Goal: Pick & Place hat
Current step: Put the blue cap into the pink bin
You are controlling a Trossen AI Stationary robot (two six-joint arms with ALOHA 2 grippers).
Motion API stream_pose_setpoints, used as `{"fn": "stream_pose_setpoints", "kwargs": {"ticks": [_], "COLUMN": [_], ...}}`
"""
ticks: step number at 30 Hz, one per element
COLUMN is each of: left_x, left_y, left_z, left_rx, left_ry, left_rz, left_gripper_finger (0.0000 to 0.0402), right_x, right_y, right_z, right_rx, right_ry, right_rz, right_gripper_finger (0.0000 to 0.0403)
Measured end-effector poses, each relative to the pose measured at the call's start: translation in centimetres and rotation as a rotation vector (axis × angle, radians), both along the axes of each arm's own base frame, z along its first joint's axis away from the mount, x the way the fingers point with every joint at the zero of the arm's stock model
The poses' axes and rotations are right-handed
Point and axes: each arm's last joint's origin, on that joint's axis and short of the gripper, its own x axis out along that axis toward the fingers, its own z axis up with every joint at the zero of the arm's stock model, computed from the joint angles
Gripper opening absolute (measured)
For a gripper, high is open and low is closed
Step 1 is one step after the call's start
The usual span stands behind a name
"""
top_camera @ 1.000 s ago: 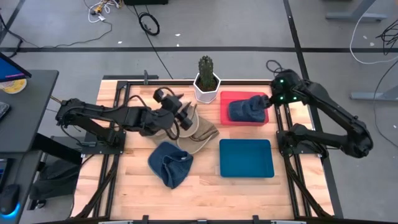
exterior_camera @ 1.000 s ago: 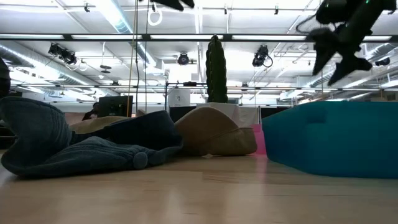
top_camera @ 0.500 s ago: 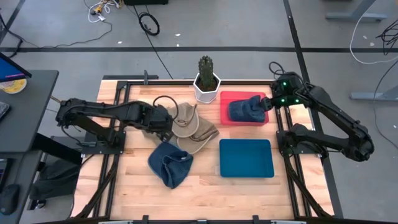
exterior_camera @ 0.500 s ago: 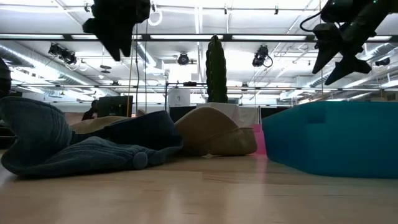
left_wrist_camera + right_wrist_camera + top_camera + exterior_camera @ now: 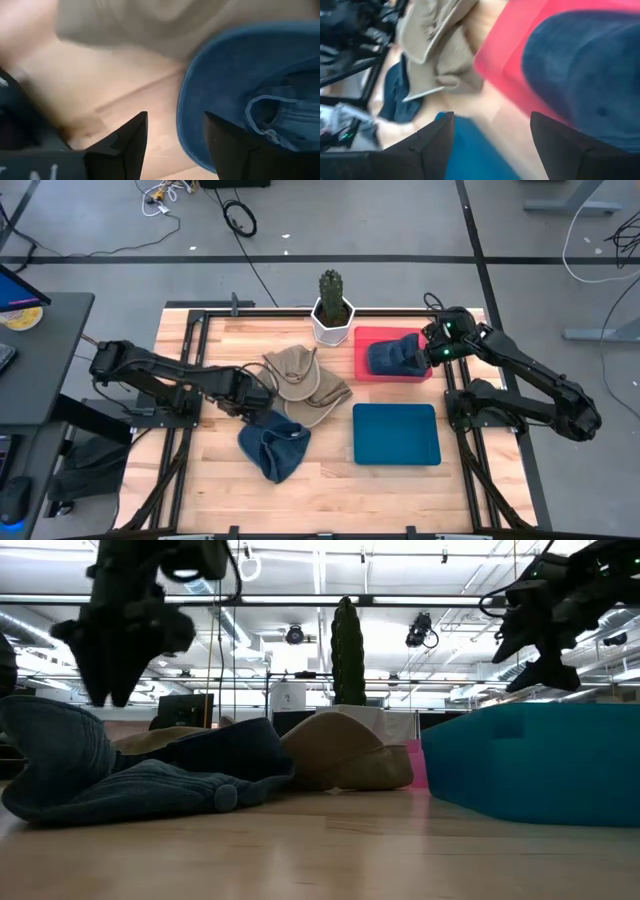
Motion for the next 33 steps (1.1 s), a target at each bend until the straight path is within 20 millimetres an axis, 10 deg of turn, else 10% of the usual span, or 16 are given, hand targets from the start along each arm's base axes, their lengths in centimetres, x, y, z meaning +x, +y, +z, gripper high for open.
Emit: {"fn": "stream_pose_setpoints", "kwargs": {"ticks": [33], "left_x": [-2.7], "left_y": [-0.9], "left_z": [-9.4], "left_rx": [-0.397], "left_ry": [-0.194], "left_rz": [-0.011], "left_gripper_finger": [0.0188], "right_x": [4.0], "right_y": [3.3], "right_z": [2.4], "right_rx": [0.111], "right_ry": [-0.319], "right_rz": [0.128], "right_gripper_finger": [0.0263]}}
